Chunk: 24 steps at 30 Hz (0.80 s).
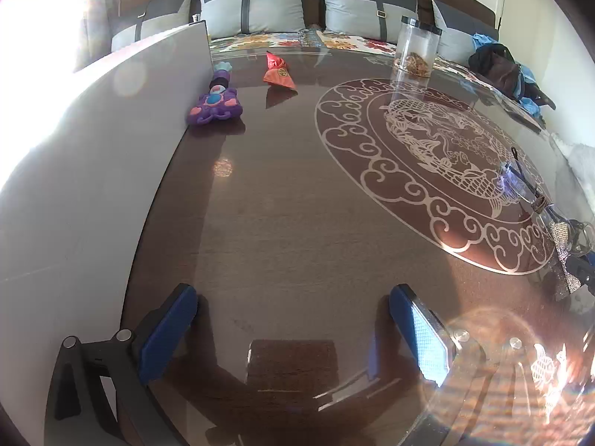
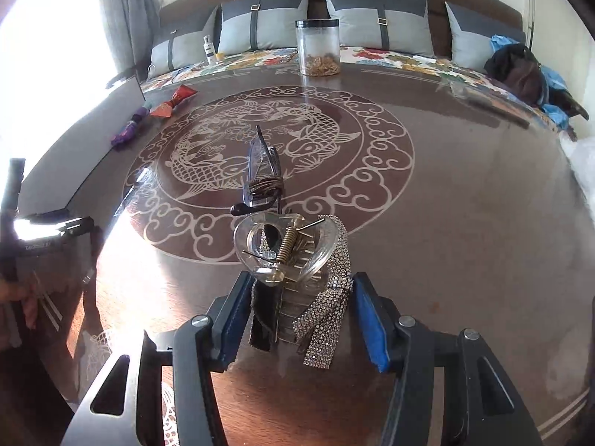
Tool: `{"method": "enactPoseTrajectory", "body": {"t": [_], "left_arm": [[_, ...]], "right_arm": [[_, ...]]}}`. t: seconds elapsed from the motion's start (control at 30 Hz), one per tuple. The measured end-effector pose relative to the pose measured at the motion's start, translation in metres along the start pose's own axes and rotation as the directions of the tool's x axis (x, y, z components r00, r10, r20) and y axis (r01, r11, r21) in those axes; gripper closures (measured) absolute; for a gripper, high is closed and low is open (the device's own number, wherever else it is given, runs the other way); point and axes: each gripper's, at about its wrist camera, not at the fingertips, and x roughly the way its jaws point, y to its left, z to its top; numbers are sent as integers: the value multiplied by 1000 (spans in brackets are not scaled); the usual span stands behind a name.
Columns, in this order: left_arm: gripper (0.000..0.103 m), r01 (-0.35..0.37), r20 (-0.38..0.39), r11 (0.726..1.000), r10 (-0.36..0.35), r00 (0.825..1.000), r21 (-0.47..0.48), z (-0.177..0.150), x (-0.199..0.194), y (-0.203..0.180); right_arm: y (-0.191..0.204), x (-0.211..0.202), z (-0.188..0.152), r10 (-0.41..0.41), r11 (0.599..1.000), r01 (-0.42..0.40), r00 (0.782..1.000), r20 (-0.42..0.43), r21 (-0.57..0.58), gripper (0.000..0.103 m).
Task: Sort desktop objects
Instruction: 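Grasp the black-framed glasses with the left tool while the right tool holds the clip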
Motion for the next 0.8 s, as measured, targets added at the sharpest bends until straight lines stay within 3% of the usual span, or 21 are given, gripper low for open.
{"method": "enactPoseTrajectory", "body": {"t": [0.1,0.13,0.2,0.47,0.5,0.53,0.57,0.67,0.8], "left_arm": [[0,0,1,1000,0,1000,1,-2,-1,0],[0,0,1,1000,0,1000,0,-2,-1,0],[0,-3,1,1000,3,1000,-1,-4,-2,0],[0,-35,-31,998,33,999,-60,-12,-10,-6],[0,-22,-46,997,19,999,-69,-11,-11,-10],[0,18,-55,996,-22,998,-85,-9,-12,-15],[0,77,-64,991,-85,994,-113,-4,-13,-21],[0,197,-61,962,-211,976,-189,20,-17,-47],[0,317,-71,927,-336,939,-203,67,-15,-100]], "right_arm": [[2,7,-2,-21,999,21,1000,-1,-27,44],[3,7,-4,-30,999,31,999,11,-33,35],[7,10,-5,-36,999,37,999,10,-40,28],[7,11,-8,-56,997,57,998,15,-46,30],[6,10,-8,-60,997,61,998,20,-39,34],[5,8,-8,-65,997,66,998,26,-30,45],[4,7,-8,-58,998,59,998,30,-25,49],[3,7,-8,-53,998,54,998,31,-20,49],[4,5,-10,-58,998,58,997,42,-9,49]]}}
